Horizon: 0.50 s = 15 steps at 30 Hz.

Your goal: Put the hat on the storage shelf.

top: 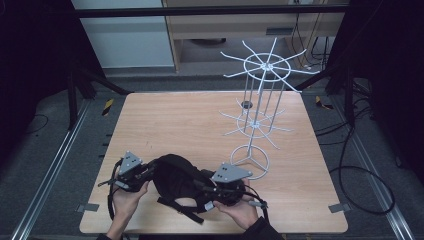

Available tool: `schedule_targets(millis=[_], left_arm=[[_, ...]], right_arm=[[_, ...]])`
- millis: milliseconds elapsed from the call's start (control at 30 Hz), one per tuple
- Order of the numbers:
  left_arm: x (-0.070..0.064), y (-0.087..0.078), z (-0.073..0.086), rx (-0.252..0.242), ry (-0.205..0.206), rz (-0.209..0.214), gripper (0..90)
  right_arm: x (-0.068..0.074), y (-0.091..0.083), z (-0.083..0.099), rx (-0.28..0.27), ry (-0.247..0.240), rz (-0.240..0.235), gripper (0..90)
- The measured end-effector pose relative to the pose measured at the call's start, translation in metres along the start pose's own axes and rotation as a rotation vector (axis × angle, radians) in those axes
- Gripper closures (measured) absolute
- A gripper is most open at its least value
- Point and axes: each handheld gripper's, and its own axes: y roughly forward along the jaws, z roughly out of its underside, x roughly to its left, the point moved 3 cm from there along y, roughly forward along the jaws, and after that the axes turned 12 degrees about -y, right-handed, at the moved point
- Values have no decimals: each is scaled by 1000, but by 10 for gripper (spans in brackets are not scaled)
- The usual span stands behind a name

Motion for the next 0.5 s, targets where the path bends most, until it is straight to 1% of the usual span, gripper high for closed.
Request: schedule_targets(millis=[67,167,233,300,333,400,433,500], left_arm=[[6,-3,-2,-21,-25,2,816],[14,-7,-4,-46,-54,6,817],[17,-9,-5,-61,-60,7,818],[19,-11,-6,-78,-61,7,817],[19,-11,-7,-85,-66,9,817],[20,-11,-7,-91,-72,7,817],[19,-10,-6,-90,-75,3,817],[19,-8,-5,-92,-78,-4,817]], right_arm=[[-7,-11,-6,-50,24,-1,577],[-15,-21,-9,-74,42,20,578],[-20,-24,-8,-68,45,34,574],[-24,-23,-4,-39,38,59,571],[-26,-21,-1,-18,39,61,563],[-26,-14,6,11,50,33,541],[-24,-11,9,20,61,4,533],[-20,-5,13,23,68,-35,514]])
